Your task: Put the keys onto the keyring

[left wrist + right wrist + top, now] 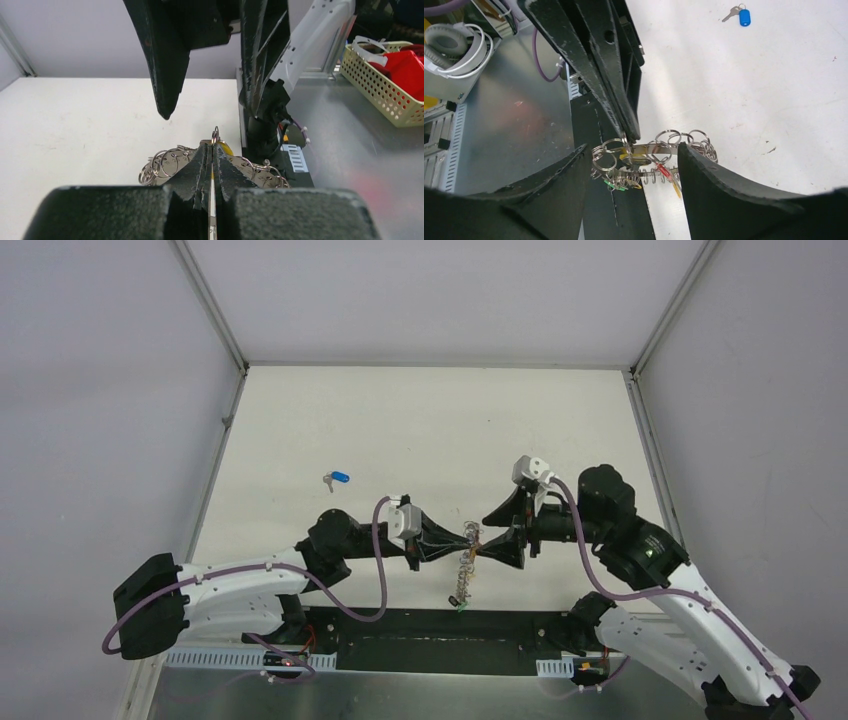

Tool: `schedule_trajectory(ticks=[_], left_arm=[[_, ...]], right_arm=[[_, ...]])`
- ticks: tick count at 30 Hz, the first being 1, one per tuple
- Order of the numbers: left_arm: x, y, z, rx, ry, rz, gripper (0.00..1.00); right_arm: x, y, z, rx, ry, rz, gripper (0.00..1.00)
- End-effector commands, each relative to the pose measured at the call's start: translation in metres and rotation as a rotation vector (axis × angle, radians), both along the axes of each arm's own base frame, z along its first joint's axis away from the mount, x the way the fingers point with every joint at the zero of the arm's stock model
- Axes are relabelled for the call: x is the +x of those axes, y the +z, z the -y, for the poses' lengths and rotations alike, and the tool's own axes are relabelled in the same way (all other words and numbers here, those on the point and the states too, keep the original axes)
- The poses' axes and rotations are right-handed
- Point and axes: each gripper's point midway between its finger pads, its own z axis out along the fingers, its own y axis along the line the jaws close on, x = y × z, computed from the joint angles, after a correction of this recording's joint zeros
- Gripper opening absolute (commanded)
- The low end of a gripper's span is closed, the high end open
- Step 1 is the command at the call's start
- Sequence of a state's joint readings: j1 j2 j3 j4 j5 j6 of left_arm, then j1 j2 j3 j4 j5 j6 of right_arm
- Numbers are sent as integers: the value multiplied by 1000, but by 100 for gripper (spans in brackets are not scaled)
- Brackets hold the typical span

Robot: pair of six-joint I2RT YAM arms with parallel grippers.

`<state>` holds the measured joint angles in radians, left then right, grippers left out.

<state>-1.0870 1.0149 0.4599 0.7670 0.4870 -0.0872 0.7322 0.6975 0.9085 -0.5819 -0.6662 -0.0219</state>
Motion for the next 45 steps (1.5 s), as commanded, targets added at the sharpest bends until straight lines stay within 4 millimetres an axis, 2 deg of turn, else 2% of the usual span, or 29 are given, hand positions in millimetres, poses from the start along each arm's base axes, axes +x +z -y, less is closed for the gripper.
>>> schedule_trajectory(ticks=[1,5,6,7,9,21,24,31,36,43,45], left_arm=[[-8,60,-18,-241,8,81,0],[-11,65,-22,-273,-1,82,0],[-13,65,-23,-274,-9,85,0],[-14,65,-23,-274,-16,85,0],[-17,65,-23,-276,-33,88,0],[-20,66,-22,-280,-53,85,0],[-20,67,-22,-281,-52,86,0],[-19,64,-21,-275,-48,79,0],[-18,64,-20,-274,-45,82,0],[-17,64,-21,-273,-38,82,0],[-17,64,-21,-274,-37,82,0]], right_arm=[[6,26,-4,141,-8,74,65],[9,38,2,219,-33,175,65],[5,41,2,242,-19,182,59],[-16,43,1,275,70,104,51],[-21,44,2,293,86,118,44],[-27,31,0,285,165,159,43],[-24,28,-3,278,165,146,39],[-19,26,-10,265,178,102,36],[-16,22,-9,262,158,110,29],[-18,14,-6,247,148,102,3],[-19,12,-5,242,148,103,0]])
